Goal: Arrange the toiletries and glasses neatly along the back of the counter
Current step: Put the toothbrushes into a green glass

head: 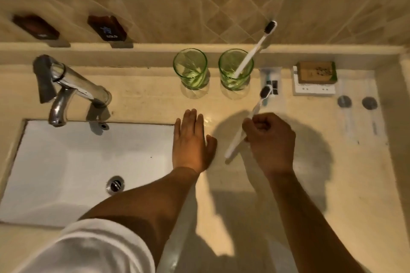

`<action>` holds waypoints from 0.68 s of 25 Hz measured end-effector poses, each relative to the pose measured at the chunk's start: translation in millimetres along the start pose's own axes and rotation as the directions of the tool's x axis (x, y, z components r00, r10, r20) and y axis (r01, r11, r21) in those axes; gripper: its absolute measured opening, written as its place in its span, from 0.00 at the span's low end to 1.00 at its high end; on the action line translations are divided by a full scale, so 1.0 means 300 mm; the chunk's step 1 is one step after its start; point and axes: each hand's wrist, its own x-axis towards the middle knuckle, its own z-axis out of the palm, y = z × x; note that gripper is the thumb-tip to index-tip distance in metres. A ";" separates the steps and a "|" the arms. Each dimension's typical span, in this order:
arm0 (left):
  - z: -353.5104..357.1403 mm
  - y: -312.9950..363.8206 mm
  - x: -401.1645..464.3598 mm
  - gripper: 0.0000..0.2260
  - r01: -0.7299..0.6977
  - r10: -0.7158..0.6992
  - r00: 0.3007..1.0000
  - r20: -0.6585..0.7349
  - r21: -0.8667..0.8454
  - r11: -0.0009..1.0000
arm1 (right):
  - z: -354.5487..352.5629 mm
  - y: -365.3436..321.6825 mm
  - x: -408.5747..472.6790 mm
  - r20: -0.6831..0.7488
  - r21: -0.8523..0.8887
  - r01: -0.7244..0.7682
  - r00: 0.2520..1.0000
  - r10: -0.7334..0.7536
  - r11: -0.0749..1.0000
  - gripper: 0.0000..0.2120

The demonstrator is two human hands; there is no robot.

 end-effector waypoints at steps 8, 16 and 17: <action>-0.004 0.005 0.001 0.29 0.063 -0.062 0.998 0.019 -0.048 0.997 | 0.153 -0.308 0.192 -0.017 0.277 0.123 0.992 -0.123 0.953 0.05; -0.002 0.004 0.009 0.29 0.030 -0.030 0.999 0.041 -0.010 0.999 | 0.263 -0.360 0.308 -0.119 0.245 0.160 0.984 -0.134 0.956 0.08; 0.002 0.002 0.011 0.29 0.030 -0.030 0.999 0.036 -0.013 0.999 | 0.279 -0.355 0.321 -0.106 0.229 0.155 0.985 -0.133 0.961 0.07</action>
